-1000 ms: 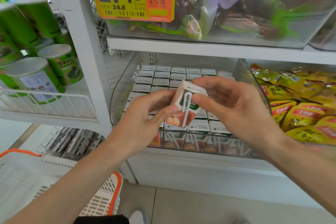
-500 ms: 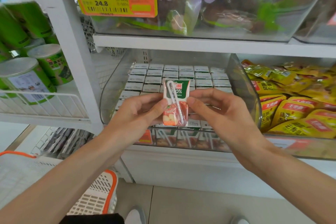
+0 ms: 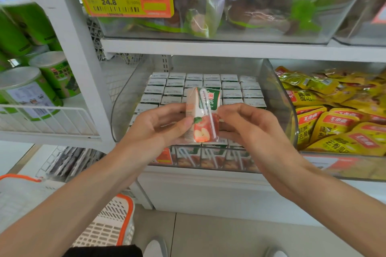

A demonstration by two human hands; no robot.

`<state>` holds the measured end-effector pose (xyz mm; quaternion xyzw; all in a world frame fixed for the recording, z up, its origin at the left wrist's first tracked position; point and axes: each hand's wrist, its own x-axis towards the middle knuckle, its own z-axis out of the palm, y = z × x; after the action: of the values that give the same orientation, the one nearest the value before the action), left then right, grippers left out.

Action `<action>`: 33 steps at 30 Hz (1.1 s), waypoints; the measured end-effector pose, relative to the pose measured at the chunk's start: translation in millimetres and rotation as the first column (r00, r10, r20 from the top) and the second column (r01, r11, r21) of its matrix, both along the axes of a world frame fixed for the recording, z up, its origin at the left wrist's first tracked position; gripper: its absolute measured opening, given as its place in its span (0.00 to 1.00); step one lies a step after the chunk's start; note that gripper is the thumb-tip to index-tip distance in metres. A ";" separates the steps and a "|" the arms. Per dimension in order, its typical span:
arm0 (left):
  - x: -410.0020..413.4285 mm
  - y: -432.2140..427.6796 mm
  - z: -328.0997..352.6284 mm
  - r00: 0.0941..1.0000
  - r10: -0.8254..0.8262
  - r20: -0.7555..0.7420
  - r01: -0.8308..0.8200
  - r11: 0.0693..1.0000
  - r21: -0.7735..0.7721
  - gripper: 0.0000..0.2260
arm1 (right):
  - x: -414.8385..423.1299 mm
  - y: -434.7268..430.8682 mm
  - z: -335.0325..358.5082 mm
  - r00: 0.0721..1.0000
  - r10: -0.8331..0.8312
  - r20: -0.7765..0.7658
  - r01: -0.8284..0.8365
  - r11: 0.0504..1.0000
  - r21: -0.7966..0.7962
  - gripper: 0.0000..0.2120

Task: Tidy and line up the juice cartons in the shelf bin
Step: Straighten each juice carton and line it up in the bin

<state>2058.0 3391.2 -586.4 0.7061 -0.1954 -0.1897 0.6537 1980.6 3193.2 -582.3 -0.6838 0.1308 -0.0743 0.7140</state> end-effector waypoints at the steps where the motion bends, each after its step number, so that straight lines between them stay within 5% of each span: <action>1: -0.3 -0.4 0.4 1.000 -0.026 0.001 0.026 1.000 -0.006 0.17 | -0.7 1.7 1.9 0.999 0.031 -0.009 -0.031 1.000 -0.005 0.09; 7: -4.7 -4.5 0.0 0.988 -0.151 -0.018 0.151 0.989 -0.005 0.18 | -4.2 2.4 5.8 0.987 0.162 0.012 -0.161 0.986 -0.046 0.16; 15: -0.3 -7.6 -0.7 0.986 -0.122 -0.113 0.112 0.989 -0.093 0.20 | -1.9 1.0 0.7 0.994 0.108 0.003 -0.108 0.989 0.096 0.18; 24: 0.8 -7.9 -1.2 0.990 -0.045 -0.133 0.030 0.993 -0.111 0.19 | -3.4 -2.0 0.5 0.998 0.067 0.022 -0.065 0.994 -0.092 0.11; 33: 1.6 -2.9 -0.1 0.999 0.045 -0.031 -0.047 0.995 -0.087 0.17 | -5.8 -3.3 2.7 0.987 0.163 0.016 -0.163 0.987 -0.011 0.14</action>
<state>2059.6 3388.3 -586.4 0.6783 -0.1779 -0.1760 0.6909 1974.8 3189.9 -579.6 -0.6951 0.0682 -0.0220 0.7153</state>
